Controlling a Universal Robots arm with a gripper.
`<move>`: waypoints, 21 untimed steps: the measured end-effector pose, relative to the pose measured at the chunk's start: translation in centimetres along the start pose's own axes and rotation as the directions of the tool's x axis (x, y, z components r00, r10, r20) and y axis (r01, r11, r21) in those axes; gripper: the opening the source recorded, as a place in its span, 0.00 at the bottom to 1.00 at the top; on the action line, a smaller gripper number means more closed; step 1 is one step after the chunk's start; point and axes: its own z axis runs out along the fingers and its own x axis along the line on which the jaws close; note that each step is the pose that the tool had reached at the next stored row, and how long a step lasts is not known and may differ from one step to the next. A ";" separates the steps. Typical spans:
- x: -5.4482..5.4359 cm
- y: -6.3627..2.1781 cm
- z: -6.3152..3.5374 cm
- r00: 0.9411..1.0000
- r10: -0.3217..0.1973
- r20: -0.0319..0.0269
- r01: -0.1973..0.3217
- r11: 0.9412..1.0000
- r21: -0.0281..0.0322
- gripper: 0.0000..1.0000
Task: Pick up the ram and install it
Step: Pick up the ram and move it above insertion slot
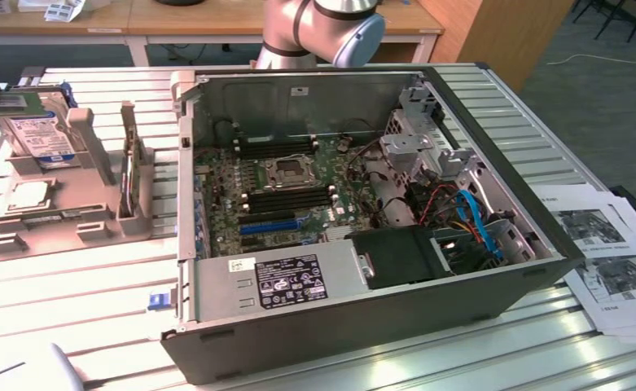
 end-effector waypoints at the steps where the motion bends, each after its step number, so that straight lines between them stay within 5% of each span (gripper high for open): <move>1: 0.0 -0.10 -0.01 1.000 0.000 0.000 0.000 1.000 0.000 0.12; 21: 0.1 -3.15 -0.30 1.000 0.000 0.000 0.000 1.000 0.000 0.12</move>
